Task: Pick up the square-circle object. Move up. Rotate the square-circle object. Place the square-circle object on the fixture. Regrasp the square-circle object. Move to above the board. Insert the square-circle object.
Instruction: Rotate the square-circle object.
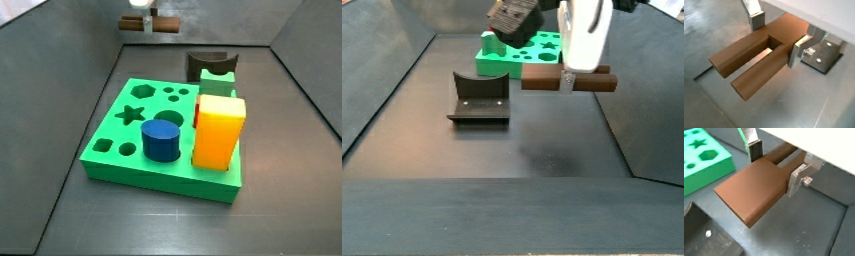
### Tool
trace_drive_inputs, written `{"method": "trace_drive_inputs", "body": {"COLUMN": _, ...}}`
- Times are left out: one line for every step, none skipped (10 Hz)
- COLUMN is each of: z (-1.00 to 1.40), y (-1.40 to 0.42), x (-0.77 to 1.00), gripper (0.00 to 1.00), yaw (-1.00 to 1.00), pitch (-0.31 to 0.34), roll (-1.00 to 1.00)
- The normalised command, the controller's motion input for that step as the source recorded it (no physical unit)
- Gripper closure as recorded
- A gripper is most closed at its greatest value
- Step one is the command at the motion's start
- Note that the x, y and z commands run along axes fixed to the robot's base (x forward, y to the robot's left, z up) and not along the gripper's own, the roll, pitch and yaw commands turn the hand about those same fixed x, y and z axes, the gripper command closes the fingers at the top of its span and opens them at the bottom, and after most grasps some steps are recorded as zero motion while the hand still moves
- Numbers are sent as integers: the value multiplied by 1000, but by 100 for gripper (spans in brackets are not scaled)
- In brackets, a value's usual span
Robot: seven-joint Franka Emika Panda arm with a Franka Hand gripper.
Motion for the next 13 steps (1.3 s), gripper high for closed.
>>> {"method": "trace_drive_inputs", "body": {"z": 0, "y": 18, "x": 5, "gripper": 100, "yaw": -1000, "pitch": -2, "roll": -7}}
{"method": "trace_drive_inputs", "body": {"z": 0, "y": 18, "x": 5, "gripper": 100, "yaw": -1000, "pitch": -3, "roll": -7}}
{"method": "trace_drive_inputs", "body": {"z": 0, "y": 18, "x": 5, "gripper": 100, "yaw": -1000, "pitch": -3, "roll": -8}}
{"method": "trace_drive_inputs", "body": {"z": 0, "y": 18, "x": 5, "gripper": 100, "yaw": -1000, "pitch": -3, "roll": -8}}
{"method": "trace_drive_inputs", "body": {"z": 0, "y": 18, "x": 5, "gripper": 100, "yaw": -1000, "pitch": -3, "roll": -9}}
{"method": "trace_drive_inputs", "body": {"z": 0, "y": 18, "x": 5, "gripper": 100, "yaw": -1000, "pitch": -3, "roll": -9}}
{"method": "trace_drive_inputs", "body": {"z": 0, "y": 18, "x": 5, "gripper": 100, "yaw": -1000, "pitch": -3, "roll": -10}}
{"method": "trace_drive_inputs", "body": {"z": 0, "y": 18, "x": 5, "gripper": 100, "yaw": -1000, "pitch": -4, "roll": -10}}
{"method": "trace_drive_inputs", "body": {"z": 0, "y": 18, "x": 5, "gripper": 100, "yaw": -1000, "pitch": -4, "roll": -11}}
{"method": "trace_drive_inputs", "body": {"z": 0, "y": 18, "x": 5, "gripper": 100, "yaw": -1000, "pitch": -4, "roll": -12}}
{"method": "trace_drive_inputs", "body": {"z": 0, "y": 18, "x": 5, "gripper": 100, "yaw": -1000, "pitch": -5, "roll": -13}}
{"method": "trace_drive_inputs", "body": {"z": 0, "y": 18, "x": 5, "gripper": 100, "yaw": -1000, "pitch": -5, "roll": -15}}
{"method": "trace_drive_inputs", "body": {"z": 0, "y": 18, "x": 5, "gripper": 100, "yaw": -1000, "pitch": -6, "roll": -16}}
